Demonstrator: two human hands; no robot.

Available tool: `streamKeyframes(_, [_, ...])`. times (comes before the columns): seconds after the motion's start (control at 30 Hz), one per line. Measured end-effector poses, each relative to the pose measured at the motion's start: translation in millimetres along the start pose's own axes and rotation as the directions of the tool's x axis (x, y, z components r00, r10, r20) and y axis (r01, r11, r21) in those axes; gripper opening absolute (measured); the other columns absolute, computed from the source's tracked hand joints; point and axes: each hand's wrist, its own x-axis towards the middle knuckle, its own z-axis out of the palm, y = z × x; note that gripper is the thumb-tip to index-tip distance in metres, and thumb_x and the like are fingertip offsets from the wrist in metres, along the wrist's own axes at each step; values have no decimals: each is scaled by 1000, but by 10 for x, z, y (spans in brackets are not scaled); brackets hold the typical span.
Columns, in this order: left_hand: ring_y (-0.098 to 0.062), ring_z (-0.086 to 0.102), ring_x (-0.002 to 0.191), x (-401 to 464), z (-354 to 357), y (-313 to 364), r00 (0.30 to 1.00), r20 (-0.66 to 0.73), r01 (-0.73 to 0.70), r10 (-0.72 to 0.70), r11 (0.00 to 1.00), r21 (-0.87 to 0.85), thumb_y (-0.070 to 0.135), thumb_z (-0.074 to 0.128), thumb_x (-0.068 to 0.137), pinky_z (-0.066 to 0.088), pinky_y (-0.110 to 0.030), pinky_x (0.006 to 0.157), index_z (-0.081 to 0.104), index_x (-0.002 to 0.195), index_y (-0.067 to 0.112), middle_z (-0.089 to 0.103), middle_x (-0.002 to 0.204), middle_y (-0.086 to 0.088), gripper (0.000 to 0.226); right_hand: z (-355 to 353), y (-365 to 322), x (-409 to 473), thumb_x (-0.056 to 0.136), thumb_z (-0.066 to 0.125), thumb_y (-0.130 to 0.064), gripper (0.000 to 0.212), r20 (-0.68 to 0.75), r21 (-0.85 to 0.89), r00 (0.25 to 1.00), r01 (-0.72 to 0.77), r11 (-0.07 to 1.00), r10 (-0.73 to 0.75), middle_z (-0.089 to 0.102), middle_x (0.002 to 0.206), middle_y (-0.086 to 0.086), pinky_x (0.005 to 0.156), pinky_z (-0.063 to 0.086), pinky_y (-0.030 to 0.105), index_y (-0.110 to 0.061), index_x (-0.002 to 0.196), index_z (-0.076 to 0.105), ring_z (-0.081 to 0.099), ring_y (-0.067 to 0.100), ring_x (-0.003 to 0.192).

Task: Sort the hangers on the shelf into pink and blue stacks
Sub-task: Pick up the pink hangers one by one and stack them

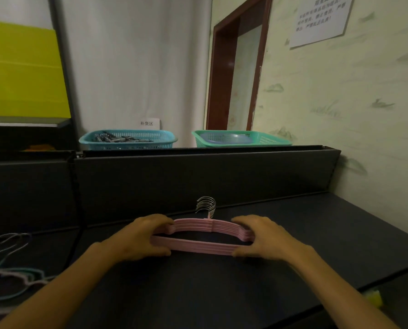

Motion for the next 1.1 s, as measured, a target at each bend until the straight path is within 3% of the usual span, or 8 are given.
streamKeyframes(0.07, [7, 36, 119, -135, -13, 6, 994, -113, -2, 6, 999, 43, 51, 66, 79, 32, -14, 98, 36, 128, 49, 34, 126, 28, 57, 1, -62, -27, 79, 65, -61, 81, -74, -45, 997, 21, 999, -25, 37, 148, -7, 106, 36, 35, -34, 147, 28, 38, 12, 132])
streamKeyframes(0.17, [0, 39, 125, -339, -19, -16, 974, -223, 64, -34, 990, 128, 55, 59, 83, 33, -20, 103, 43, 134, 38, 41, 137, 18, 56, 28, -211, -4, 85, 55, -63, 76, -166, -111, 982, 73, 991, -91, 35, 150, -6, 109, 31, 34, -33, 148, 26, 32, 11, 135])
streamKeyframes(0.27, [-3, 43, 125, -620, -40, -92, 965, -253, 116, -74, 981, 154, 69, 46, 79, 35, -25, 106, 43, 136, 37, 46, 139, 12, 65, 110, -511, 97, 87, 54, -61, 72, -202, -58, 961, 181, 982, -189, 36, 149, -6, 110, 31, 33, -33, 148, 27, 33, 9, 134])
streamKeyframes(0.4, [-8, 34, 134, -1038, -155, -246, 949, -257, 247, -184, 938, 242, 67, 46, 83, 25, -27, 110, 34, 140, 41, 36, 147, 10, 63, 300, -982, 249, 88, 54, -58, 71, -206, -33, 935, 289, 957, -289, 33, 151, -5, 113, 27, 34, -34, 149, 25, 30, 11, 137])
streamKeyframes(0.6, [-9, 36, 133, -1748, -479, -678, 920, -290, 339, -264, 906, 252, 90, 7, 61, 26, -25, 108, 35, 139, 43, 38, 146, 11, 95, 479, -1727, 437, 90, 50, -57, 70, -163, -73, 904, 389, 918, -395, 35, 149, -6, 109, 31, 31, -33, 150, 21, 34, 11, 133])
streamKeyframes(1.0, [-3, 42, 125, -3116, -1121, -1779, 872, -265, 470, -411, 854, 223, 94, 8, 55, 38, -24, 101, 35, 138, 45, 38, 145, 14, 100, 972, -3442, 604, 89, 52, -59, 69, -61, 73, 879, 477, 876, -474, 41, 144, -6, 104, 36, 28, -34, 148, 27, 40, 12, 128])
streamKeyframes(1.1, [-4, 41, 126, -3355, -1261, -1976, 875, -255, 467, -412, 857, 217, 89, 24, 66, 37, -25, 104, 35, 138, 43, 38, 145, 14, 87, 1124, -3796, 633, 84, 55, -65, 73, 32, 113, 885, 459, 881, -465, 42, 143, -6, 104, 38, 32, -36, 147, 30, 41, 12, 127])
